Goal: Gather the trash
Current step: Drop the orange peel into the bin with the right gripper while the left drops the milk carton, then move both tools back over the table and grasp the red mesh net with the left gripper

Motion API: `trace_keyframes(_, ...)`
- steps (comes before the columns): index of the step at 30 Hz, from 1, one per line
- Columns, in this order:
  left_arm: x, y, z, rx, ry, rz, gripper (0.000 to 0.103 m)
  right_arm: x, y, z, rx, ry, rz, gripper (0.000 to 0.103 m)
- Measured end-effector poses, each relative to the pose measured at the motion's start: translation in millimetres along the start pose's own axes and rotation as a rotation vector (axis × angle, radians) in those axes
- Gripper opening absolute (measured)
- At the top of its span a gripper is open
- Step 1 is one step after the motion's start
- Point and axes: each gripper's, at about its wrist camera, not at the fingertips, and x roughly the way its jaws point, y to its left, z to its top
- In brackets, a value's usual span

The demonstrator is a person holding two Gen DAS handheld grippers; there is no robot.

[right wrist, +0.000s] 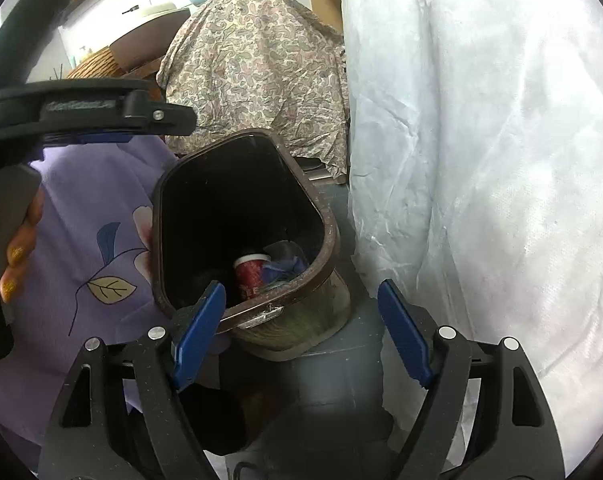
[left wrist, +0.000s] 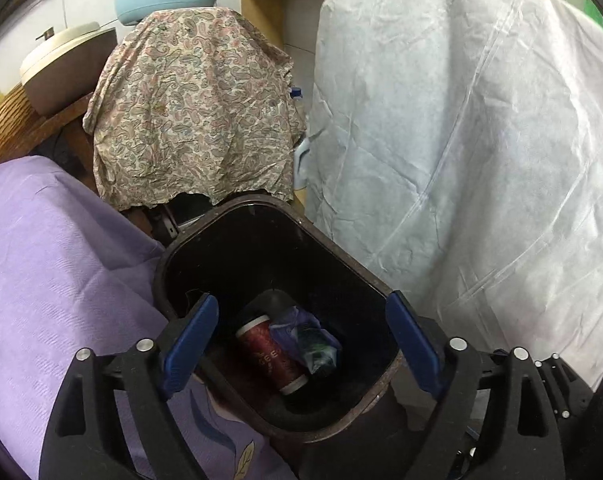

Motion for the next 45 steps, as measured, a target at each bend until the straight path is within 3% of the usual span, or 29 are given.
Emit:
trace_keyframes(12, -73.1, 26.3, -15.2, -0.11, -0.111, -0.053, 0.097, -5.2, 24.4, 5.0, -0.013, -0.005, 0.06, 0.083)
trace_keyframes(18, -118.5, 52.2, -42.9, -0.14, -0.171, -0.016, 0.097, -14.3, 52.8, 14.6, -0.042, -0.024, 0.124, 0.083)
trace_keyframes(20, -134.1, 63.4, -53.0, -0.15, -0.203, 0.007, 0.097, -18.9, 66.1, 19.0, -0.058, -0.036, 0.146, 0.083)
trace_keyframes(27, -187.4, 108.0, -98.1, -0.183, -0.287, 0.253, 0.097, -32.4, 115.7, 28.8, -0.144, -0.066, 0.21, 0.083)
trace_keyframes(35, -208.9, 173.6, -143.1, -0.294, -0.263, 0.46, 0.097, -48.2, 162.1, 32.8, -0.225, -0.091, 0.273, 0.083)
trace_keyframes(38, -209.8, 199.9, -150.7, -0.358, -0.244, 0.475, 0.096, -57.0, 172.6, 30.0, -0.25, -0.106, 0.286, 0.083)
trace_keyframes(40, -206.5, 212.5, -151.5, -0.39, -0.237, 0.472, 0.086, -62.7, 178.3, 28.2, -0.269, -0.115, 0.287, 0.084)
trace_keyframes(45, -192.8, 234.1, -140.6, -0.433, -0.206, 0.444, 0.073, -69.5, 181.7, 27.2, -0.284, -0.126, 0.284, 0.089)
